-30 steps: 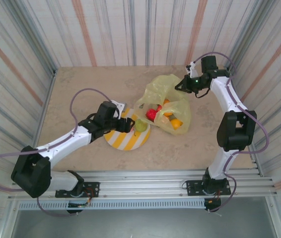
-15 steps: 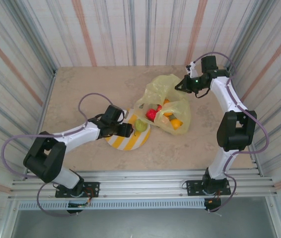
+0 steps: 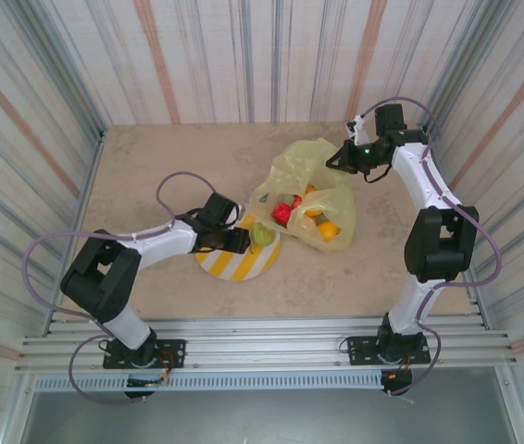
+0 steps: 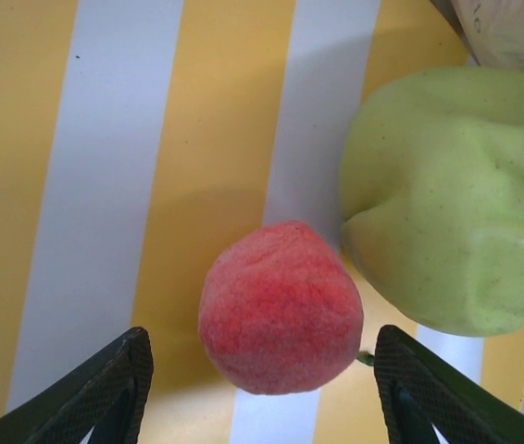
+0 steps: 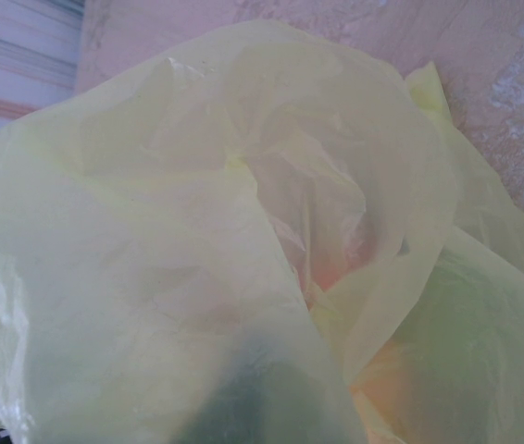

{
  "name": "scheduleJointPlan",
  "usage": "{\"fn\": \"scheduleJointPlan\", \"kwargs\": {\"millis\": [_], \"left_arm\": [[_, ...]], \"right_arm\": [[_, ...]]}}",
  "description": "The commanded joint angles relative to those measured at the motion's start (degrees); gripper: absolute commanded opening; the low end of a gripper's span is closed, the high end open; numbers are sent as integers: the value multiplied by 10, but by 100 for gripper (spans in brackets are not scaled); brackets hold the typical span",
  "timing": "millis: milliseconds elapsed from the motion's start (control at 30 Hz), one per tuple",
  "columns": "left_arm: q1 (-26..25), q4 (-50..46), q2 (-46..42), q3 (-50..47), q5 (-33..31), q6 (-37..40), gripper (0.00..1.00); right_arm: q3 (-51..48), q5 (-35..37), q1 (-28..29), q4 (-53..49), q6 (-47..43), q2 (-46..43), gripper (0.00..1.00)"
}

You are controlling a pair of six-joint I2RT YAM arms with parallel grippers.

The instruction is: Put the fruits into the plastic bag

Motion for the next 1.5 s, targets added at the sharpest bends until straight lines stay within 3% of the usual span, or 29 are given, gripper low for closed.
{"fn": "scheduleJointPlan", "kwargs": {"millis": [0, 567, 1000, 1167, 1267, 1467], "left_arm": [[0, 6, 15, 18, 9, 2, 64], [0, 9, 36, 32, 12, 4, 47], [1, -21, -111, 8, -36, -3, 44], [0, -12, -155, 39, 5, -1, 44], [-13, 6, -147, 71, 31, -3, 44], [-52, 13, -50, 163, 25, 9, 44]], "right_arm": [[-7, -6, -5, -10, -11, 8, 0], [-6, -6, -6, -12, -12, 7, 0], [-6, -6, -4, -11, -11, 10, 0], [-6, -6, -3, -11, -12, 10, 0], [-6, -8, -2, -10, -12, 10, 0], [-7, -7, -1, -11, -12, 7, 0]]}}
